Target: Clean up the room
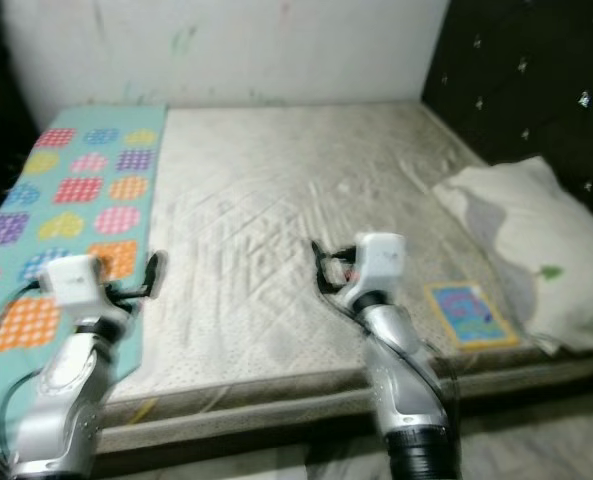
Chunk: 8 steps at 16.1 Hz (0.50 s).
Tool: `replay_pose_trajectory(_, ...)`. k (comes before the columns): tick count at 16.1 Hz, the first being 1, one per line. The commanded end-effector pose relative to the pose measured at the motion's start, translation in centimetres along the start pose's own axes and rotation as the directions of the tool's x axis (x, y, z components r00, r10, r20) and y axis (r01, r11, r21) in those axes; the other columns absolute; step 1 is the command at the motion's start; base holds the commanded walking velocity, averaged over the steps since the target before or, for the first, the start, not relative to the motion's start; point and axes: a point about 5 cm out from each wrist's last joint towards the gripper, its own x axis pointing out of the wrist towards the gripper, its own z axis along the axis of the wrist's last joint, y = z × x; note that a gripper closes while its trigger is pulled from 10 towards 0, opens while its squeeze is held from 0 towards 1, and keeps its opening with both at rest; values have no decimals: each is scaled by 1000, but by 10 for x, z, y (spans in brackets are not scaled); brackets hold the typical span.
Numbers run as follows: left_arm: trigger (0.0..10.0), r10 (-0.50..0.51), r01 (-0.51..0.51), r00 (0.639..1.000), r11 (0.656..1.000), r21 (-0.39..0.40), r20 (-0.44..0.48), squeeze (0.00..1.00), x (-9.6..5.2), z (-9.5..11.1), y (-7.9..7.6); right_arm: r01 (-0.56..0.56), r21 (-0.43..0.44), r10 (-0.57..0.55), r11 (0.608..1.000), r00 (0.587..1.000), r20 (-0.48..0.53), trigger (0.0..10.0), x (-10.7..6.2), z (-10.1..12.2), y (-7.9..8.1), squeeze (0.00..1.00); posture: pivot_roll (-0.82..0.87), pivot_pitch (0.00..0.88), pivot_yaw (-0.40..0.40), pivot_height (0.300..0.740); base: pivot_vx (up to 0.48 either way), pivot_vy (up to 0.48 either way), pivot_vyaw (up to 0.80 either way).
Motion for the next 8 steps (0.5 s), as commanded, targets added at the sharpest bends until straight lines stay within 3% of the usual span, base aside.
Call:
replay_pose_trajectory(1,10000,31,-31,1000,999,17,1,0,0,2,8,-27,-4,27,1000,999,18,10000,4,5,8,0,-62,0,-44,740,0,480,0)
replay_pose_trajectory(8,10000,49,-49,999,999,17,-7,0,0,1,9,-35,-26,35,999,999,18,10000,4,6,9,0,-63,0,-44,740,0,480,0)
